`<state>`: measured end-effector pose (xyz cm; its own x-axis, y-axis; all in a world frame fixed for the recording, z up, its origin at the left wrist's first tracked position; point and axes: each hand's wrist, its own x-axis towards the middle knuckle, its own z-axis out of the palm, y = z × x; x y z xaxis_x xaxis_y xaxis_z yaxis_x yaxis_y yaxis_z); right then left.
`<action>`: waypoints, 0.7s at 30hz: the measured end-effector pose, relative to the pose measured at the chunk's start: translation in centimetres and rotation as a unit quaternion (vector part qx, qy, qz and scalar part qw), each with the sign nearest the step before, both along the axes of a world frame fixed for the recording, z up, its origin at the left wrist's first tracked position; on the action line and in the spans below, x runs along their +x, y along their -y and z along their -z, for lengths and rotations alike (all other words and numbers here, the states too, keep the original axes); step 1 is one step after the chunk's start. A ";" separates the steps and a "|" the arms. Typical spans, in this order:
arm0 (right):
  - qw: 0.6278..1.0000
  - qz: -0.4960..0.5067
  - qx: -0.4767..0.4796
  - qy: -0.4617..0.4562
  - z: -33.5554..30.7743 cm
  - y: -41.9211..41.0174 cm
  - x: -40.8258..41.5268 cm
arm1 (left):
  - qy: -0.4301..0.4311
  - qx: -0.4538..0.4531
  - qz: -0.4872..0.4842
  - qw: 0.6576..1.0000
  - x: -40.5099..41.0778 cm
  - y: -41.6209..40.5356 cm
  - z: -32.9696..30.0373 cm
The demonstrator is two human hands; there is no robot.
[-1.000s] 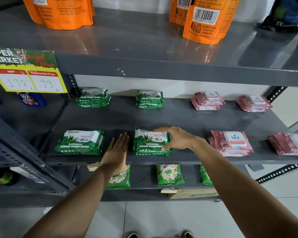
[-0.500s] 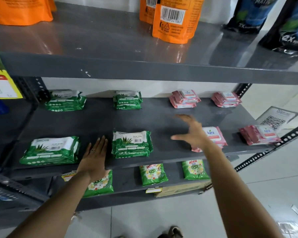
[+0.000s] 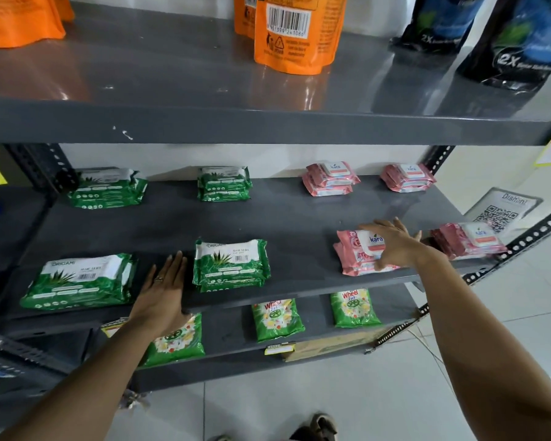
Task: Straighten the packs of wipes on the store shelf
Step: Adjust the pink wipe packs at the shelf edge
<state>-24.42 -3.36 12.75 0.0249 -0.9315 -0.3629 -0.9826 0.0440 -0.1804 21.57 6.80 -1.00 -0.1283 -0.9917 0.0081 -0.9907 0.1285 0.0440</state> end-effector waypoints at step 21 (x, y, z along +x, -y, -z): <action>0.999 -0.044 -0.018 0.004 0.3 0.9 -0.9 | -0.003 0.004 -0.005 1.000 -0.4 -0.2 -0.4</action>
